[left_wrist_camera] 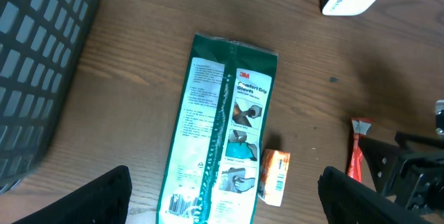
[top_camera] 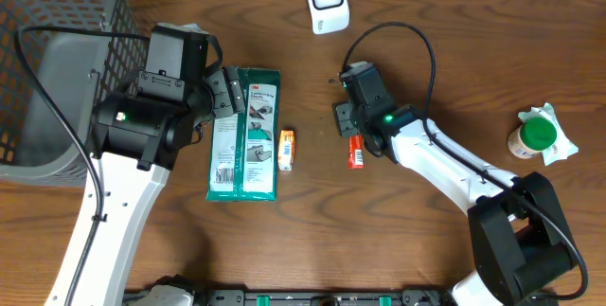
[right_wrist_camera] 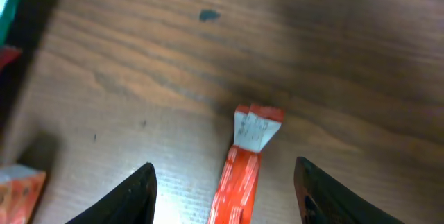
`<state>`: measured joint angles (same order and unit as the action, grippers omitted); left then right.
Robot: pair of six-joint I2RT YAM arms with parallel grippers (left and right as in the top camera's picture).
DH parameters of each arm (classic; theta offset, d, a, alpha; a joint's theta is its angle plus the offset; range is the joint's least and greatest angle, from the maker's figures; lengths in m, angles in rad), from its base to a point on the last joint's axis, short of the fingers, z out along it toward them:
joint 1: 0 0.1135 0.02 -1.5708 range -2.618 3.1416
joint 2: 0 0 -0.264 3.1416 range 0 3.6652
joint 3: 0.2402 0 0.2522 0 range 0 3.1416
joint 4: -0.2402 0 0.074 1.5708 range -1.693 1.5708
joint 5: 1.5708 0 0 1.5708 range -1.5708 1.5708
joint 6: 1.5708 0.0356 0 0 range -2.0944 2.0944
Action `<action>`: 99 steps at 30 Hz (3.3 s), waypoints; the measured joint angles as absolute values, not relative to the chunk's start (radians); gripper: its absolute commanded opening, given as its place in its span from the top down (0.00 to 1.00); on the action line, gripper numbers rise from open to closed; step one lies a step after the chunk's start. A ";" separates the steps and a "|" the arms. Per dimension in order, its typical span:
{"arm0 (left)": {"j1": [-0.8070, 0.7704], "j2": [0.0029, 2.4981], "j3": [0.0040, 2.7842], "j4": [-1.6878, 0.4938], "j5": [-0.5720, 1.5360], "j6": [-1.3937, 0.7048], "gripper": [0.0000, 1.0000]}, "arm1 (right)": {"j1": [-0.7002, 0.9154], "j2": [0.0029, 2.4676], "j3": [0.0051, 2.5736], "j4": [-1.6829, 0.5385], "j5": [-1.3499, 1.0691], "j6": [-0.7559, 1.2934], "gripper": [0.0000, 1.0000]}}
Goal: Scan the item barcode
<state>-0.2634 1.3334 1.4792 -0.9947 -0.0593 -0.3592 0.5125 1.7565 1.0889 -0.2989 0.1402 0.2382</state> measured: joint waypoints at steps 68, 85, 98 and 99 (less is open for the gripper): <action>-0.263 1.333 1.479 -0.995 -0.059 -0.359 0.14 | 0.452 1.715 0.875 -0.388 -0.036 0.392 0.86; -0.263 1.333 1.479 -0.995 -0.059 -0.359 0.14 | 0.380 1.708 0.970 -0.380 -0.067 0.351 0.64; -0.263 1.333 1.479 -0.995 -0.059 -0.359 0.14 | 0.091 1.699 1.085 -0.487 -0.072 0.273 0.62; -0.263 1.333 1.479 -0.994 -0.059 -0.359 0.13 | 0.090 1.718 1.085 -0.480 -0.072 0.270 0.62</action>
<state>-0.2634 1.3334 1.4788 -0.9943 -0.0593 -0.3592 0.0902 1.7184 1.0855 -0.4797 -0.0723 0.2699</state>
